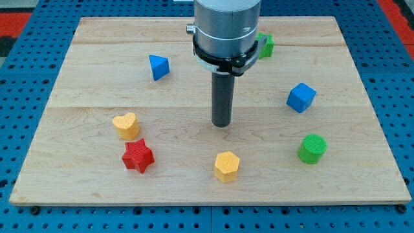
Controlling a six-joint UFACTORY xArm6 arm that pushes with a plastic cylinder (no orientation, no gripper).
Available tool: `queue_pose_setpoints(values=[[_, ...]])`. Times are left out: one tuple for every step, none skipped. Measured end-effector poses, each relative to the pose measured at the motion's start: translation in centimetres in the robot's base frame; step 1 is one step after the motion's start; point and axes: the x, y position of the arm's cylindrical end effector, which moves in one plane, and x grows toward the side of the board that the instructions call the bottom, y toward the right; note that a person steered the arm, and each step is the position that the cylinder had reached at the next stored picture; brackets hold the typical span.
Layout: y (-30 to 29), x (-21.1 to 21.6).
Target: Slide the green cube to the left side of the blue cube
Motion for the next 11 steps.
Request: queue_pose_setpoints(values=[[3.7,3.7],[3.9,6.5],[7.2,9.3],[11.3,10.9],[14.5,10.0],[14.8,6.5],[14.5,3.0],[13.2,0.9],[12.1,-1.3],[7.7,-2.9],[7.7,-6.7]])
